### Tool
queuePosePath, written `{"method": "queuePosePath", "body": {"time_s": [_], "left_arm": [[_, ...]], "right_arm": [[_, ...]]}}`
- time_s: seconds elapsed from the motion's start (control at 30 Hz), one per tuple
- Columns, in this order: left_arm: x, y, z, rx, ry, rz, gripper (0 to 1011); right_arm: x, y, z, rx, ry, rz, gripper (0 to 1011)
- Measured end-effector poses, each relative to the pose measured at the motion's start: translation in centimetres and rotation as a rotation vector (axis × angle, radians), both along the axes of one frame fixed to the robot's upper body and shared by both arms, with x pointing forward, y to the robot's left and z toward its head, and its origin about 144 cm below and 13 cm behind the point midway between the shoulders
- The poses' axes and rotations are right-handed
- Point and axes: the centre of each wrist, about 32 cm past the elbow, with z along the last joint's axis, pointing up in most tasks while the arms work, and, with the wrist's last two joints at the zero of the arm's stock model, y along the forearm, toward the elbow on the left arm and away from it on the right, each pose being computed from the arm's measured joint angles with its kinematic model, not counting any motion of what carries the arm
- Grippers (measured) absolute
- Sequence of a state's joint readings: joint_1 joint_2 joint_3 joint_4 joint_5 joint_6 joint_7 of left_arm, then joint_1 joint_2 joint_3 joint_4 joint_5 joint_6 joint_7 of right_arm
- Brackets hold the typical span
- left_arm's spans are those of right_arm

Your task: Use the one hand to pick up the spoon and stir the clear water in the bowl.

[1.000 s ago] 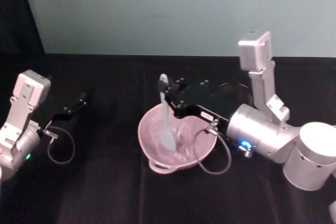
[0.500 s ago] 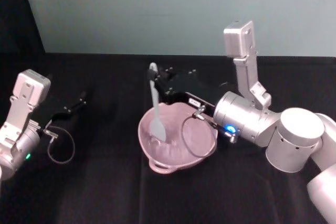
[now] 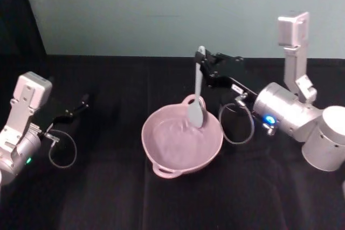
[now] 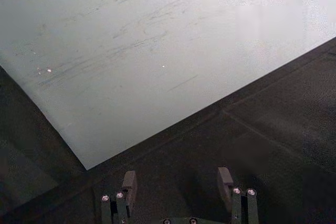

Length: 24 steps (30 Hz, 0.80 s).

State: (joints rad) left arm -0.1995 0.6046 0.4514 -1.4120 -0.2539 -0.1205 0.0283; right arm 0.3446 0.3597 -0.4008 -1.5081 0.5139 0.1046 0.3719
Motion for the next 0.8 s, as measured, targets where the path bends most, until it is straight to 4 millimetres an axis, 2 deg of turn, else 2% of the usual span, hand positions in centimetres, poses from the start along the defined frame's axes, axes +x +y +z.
{"method": "queuePosePath", "body": {"time_s": [0.27, 0.43, 0.8], "left_arm": [[0.0, 0.0, 0.0, 0.0, 0.0, 0.0, 1011], [0.0, 0.0, 0.0, 0.0, 0.0, 0.0, 1011], [0.0, 0.0, 0.0, 0.0, 0.0, 0.0, 1011]], "right_arm": [[-1.4, -0.9, 0.1, -0.026, 0.015, 0.004, 114], [-2.3, -0.6, 0.0, -0.042, 0.026, 0.027, 113], [-4.1, 3.0, 0.2, -0.072, 0.015, 0.147, 113]]}}
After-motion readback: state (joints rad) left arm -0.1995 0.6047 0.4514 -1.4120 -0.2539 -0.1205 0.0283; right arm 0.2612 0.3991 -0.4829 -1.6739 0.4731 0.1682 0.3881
